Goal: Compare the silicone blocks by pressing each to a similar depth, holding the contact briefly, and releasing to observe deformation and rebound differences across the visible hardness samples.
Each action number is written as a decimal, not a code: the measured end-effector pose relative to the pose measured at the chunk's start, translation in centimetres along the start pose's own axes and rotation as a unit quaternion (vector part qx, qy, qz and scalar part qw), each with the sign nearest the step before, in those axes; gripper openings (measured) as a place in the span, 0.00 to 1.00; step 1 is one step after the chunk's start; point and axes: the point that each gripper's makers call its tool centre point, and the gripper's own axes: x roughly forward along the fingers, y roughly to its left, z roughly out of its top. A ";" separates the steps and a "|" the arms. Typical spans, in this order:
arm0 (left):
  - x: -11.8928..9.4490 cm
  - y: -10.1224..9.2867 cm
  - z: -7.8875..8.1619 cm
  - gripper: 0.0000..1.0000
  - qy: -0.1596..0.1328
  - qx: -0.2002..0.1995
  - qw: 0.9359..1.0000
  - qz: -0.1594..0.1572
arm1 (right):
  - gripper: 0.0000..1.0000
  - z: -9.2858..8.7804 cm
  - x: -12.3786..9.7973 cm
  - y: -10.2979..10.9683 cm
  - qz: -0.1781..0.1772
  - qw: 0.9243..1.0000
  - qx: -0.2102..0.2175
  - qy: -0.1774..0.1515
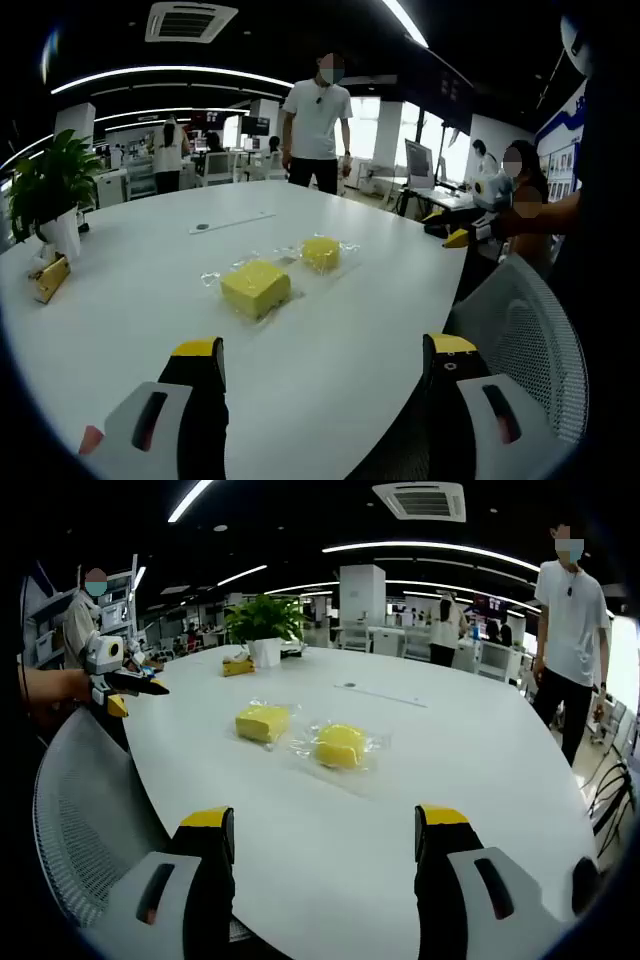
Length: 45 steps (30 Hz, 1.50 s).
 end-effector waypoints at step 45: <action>-0.5 0.5 -0.2 0.83 0.000 -0.015 1.000 0.011 | 0.67 0.5 0.3 0.4 0.015 1.000 -0.018 0.011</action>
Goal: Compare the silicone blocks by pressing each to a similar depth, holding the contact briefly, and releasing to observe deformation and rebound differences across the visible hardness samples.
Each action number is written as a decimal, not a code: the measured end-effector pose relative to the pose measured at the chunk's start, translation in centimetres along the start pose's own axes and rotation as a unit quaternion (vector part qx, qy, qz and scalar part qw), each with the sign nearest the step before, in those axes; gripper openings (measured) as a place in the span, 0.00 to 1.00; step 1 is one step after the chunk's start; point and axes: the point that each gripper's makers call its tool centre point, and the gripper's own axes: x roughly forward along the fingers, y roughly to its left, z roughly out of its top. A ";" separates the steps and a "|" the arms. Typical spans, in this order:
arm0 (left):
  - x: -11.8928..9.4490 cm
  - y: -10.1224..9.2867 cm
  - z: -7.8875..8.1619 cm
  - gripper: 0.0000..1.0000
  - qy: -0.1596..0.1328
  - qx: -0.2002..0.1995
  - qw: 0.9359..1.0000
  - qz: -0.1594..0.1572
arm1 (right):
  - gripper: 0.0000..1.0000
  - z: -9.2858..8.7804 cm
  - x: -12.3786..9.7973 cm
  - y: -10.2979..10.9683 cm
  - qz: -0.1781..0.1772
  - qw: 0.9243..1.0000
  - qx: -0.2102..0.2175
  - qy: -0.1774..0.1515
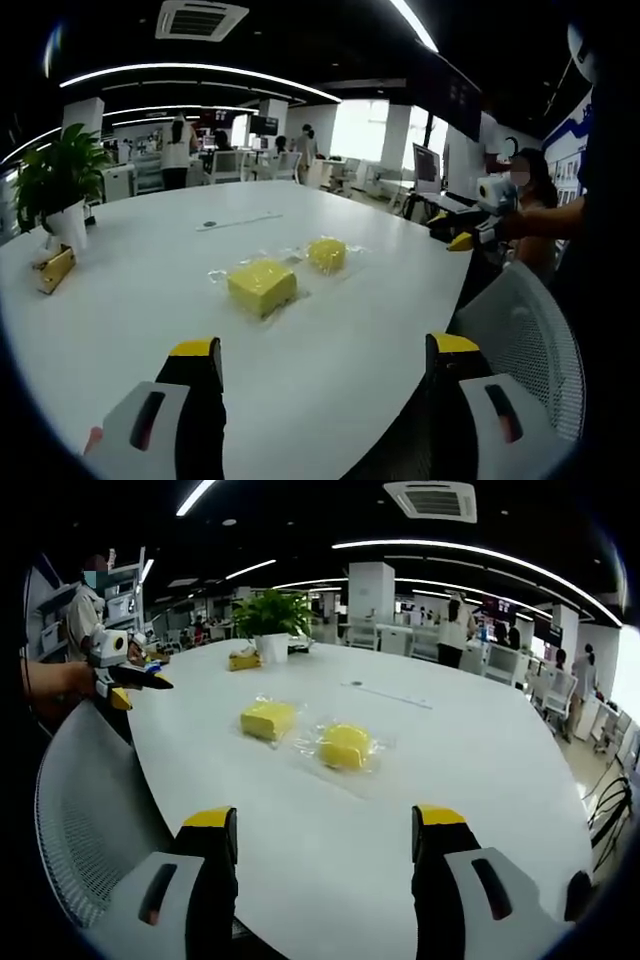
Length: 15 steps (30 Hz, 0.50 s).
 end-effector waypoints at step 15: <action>-0.5 0.4 -0.4 0.83 0.000 -0.011 1.000 0.006 | 0.67 -0.4 -0.5 -0.4 -0.003 1.000 0.011 0.006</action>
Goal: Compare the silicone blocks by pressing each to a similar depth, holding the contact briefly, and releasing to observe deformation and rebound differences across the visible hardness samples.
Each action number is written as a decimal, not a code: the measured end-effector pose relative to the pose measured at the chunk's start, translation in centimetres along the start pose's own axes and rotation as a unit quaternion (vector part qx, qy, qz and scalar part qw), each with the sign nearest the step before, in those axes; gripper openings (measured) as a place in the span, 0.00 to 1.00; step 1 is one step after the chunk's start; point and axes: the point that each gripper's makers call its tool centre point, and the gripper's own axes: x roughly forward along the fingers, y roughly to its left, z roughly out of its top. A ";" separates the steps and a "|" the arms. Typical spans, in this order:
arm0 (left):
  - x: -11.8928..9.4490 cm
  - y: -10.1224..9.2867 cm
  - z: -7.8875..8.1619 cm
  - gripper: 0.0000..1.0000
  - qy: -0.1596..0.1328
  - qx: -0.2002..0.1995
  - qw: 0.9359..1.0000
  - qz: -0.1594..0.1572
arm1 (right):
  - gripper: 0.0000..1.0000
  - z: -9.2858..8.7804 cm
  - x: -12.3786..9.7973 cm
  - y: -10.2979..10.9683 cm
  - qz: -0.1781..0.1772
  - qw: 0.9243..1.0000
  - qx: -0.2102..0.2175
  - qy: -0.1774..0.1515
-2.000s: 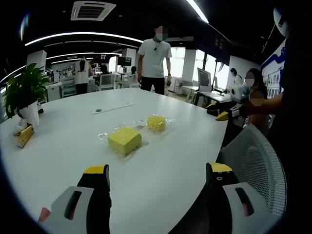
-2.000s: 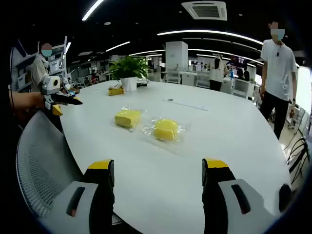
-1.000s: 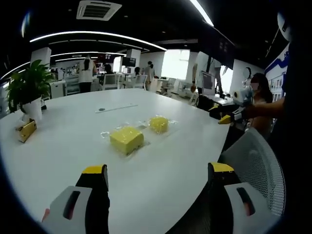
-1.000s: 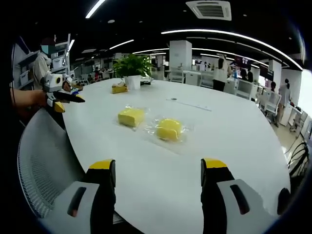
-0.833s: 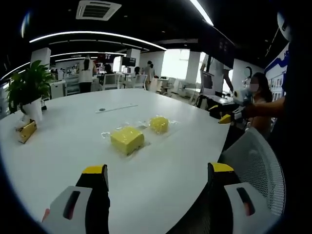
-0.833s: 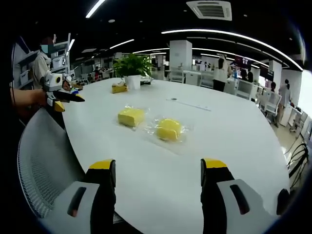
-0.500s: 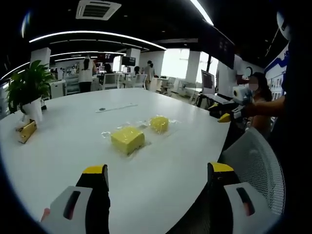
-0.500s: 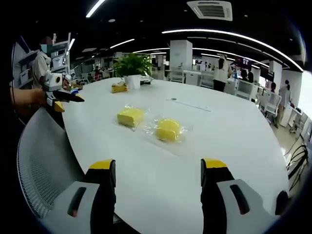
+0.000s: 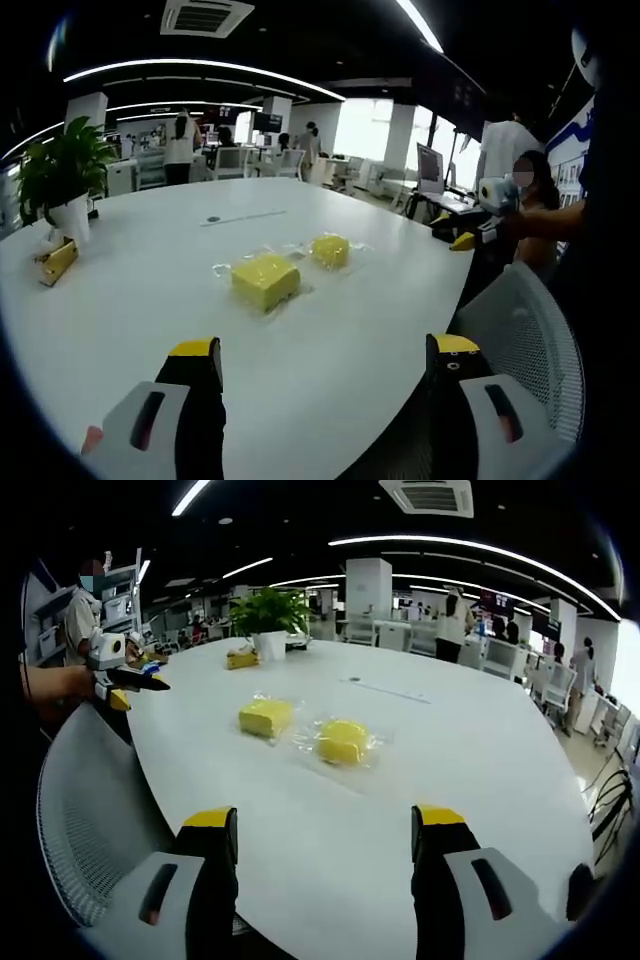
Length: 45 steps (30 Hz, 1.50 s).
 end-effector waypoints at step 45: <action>4.8 5.1 2.2 0.71 0.025 -0.131 0.991 0.005 | 0.61 -1.9 -0.2 -0.4 0.000 0.999 0.019 0.035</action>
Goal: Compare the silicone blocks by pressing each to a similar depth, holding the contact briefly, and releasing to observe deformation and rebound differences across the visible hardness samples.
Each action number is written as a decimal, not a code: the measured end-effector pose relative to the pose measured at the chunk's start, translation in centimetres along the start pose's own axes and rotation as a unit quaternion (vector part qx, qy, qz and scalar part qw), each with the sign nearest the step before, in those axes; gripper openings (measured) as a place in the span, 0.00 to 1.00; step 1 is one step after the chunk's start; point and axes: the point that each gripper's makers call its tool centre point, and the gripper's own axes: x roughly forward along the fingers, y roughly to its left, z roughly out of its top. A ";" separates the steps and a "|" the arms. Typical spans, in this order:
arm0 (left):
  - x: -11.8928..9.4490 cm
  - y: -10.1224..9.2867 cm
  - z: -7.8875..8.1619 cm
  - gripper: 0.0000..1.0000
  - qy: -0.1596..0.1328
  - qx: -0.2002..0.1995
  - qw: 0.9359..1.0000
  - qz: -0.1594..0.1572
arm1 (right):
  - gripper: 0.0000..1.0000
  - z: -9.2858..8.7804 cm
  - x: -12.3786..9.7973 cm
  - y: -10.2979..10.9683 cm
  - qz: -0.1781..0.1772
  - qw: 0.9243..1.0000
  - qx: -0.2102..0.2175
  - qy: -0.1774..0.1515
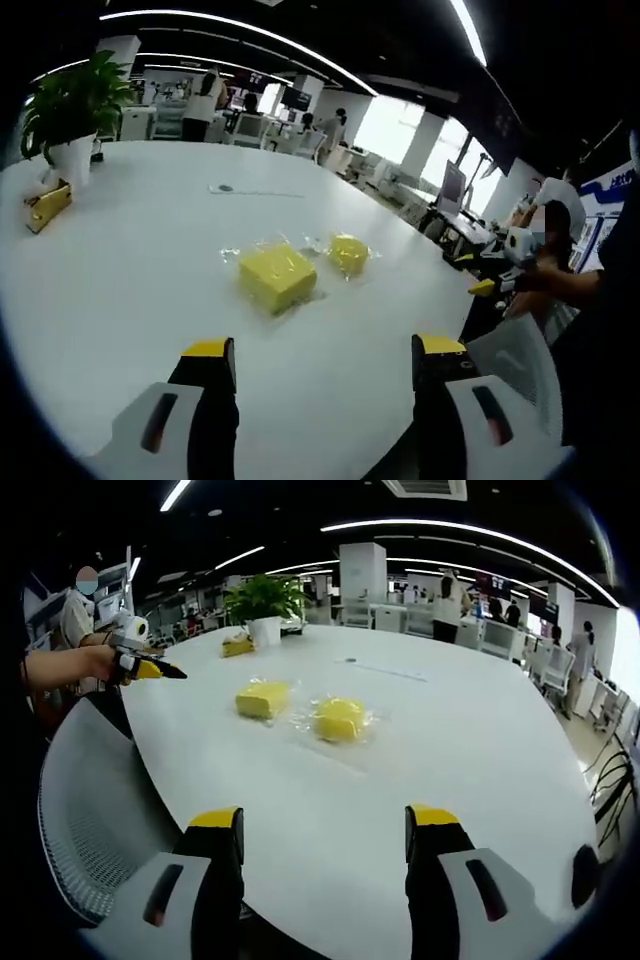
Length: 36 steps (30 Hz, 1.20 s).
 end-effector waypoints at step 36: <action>11.6 9.9 3.3 0.53 0.055 -0.093 0.994 0.029 | 0.58 -0.1 -1.0 -1.4 -0.026 1.000 0.006 0.011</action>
